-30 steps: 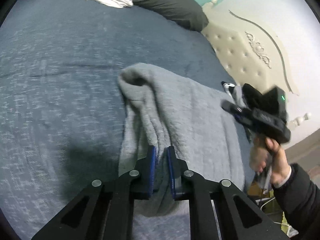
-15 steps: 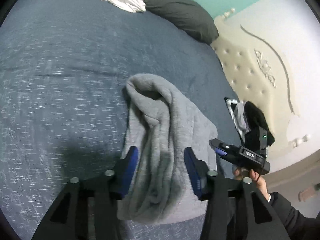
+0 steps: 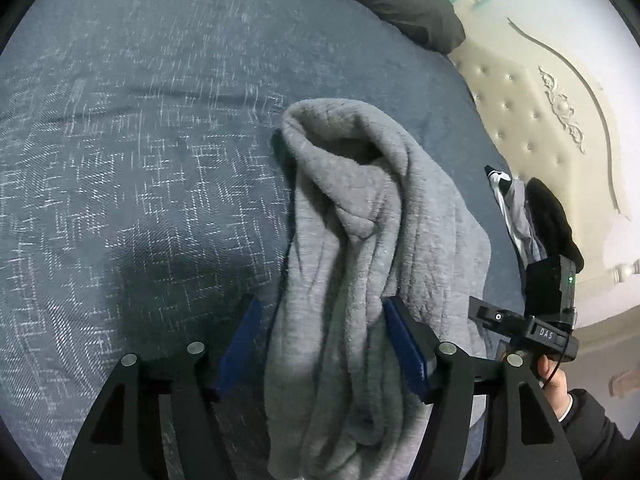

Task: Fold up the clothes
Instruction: 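Close both grippers on the folded sweatshirt bundle and lift it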

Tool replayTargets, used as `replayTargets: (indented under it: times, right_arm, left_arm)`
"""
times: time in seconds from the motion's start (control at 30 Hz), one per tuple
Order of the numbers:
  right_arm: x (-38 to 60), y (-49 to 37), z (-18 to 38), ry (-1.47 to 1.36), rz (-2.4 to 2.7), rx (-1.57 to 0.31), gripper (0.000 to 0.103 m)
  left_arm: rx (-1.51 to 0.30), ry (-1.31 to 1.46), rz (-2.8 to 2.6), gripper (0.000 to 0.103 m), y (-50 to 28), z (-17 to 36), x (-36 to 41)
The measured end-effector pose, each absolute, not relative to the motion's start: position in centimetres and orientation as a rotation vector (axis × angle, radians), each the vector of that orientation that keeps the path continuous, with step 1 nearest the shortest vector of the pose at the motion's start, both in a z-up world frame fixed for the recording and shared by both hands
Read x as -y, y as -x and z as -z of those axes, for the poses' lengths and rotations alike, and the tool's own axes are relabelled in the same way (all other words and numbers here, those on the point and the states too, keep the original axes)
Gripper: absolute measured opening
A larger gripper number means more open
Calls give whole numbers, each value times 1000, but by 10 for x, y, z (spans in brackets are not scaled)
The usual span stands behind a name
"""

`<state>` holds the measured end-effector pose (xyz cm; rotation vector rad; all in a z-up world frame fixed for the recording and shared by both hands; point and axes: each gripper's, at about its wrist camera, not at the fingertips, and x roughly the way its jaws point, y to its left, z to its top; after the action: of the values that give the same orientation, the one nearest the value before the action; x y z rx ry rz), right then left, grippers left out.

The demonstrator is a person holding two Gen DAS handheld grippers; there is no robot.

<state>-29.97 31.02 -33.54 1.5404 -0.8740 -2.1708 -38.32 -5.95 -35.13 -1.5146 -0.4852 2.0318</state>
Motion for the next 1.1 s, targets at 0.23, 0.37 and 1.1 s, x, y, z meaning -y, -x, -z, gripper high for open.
replayTargets:
  times: [0.23,0.37,1.1]
  right_arm:
    - [-312,304,342,-1520,2143,916,70]
    - [-308,307,343,-1502,2137,929,70]
    - [-288,310,320,-1332,2215,856,26]
  left_arm:
    - [517,1490,-1999,69,381,362,62]
    - [526,1476,-1985,69,375,364,64]
    - [500,1398,-2011,24,368,348,45]
